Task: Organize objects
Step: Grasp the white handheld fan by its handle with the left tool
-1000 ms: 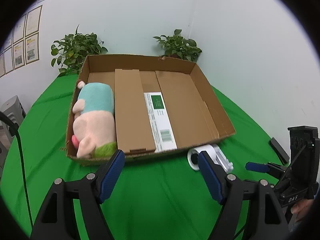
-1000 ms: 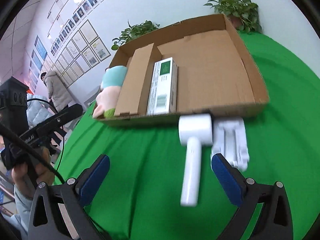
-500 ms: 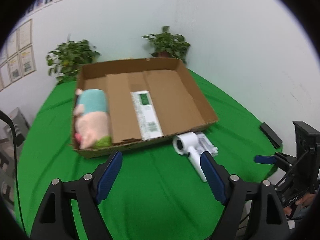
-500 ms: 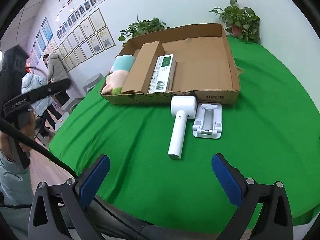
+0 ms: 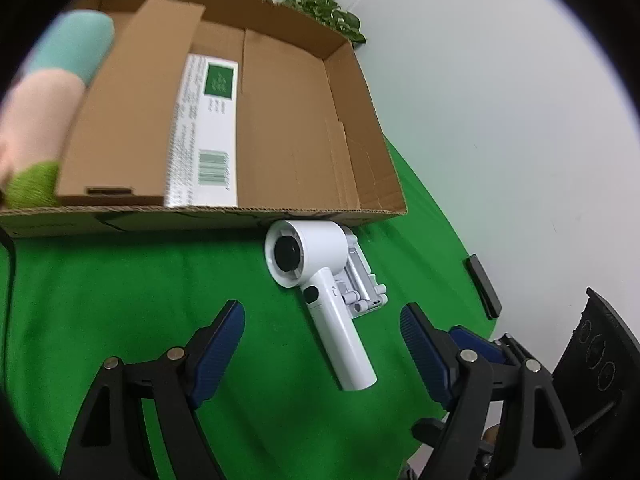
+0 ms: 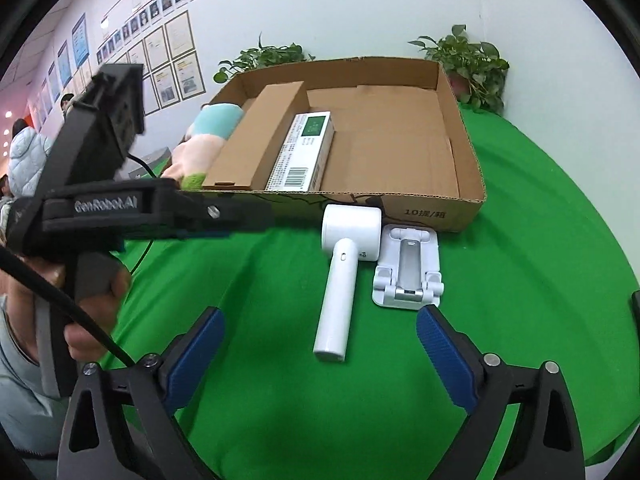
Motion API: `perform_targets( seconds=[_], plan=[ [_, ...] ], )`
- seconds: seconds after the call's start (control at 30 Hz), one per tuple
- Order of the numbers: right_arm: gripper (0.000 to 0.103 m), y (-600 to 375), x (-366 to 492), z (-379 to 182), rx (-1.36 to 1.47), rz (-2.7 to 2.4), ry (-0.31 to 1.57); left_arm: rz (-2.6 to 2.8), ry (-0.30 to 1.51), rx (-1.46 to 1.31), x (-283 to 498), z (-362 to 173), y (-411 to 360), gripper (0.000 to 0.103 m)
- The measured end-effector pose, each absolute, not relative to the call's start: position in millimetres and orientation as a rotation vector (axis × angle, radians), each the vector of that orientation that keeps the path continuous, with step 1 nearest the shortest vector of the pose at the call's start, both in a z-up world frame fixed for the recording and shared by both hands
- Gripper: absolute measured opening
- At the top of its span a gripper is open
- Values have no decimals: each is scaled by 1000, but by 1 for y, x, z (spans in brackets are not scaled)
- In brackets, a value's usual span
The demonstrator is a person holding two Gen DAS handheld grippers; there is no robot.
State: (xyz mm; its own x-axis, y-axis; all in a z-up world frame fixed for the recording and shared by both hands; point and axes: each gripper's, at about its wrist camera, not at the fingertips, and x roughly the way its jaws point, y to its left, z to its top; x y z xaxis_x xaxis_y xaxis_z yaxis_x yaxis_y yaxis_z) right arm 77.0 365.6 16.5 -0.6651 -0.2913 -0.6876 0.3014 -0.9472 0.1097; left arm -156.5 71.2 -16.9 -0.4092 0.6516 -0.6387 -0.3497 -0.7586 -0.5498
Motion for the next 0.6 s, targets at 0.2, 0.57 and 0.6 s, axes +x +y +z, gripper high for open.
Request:
perform_targets(
  seconds=[0.2,0.57,0.6],
  plan=[
    [57,359,56,-10,1173,-2567,47,2092,-507,-1230,-173,-39,90,79],
    [26,347,32,-46,1303,-2527,72,2003,-547,-1320,-180,-68,108,66],
    [26,347,31,-47,1311,-2527,72,2002,-555,-1323,-180,-69,107,66]
  ],
)
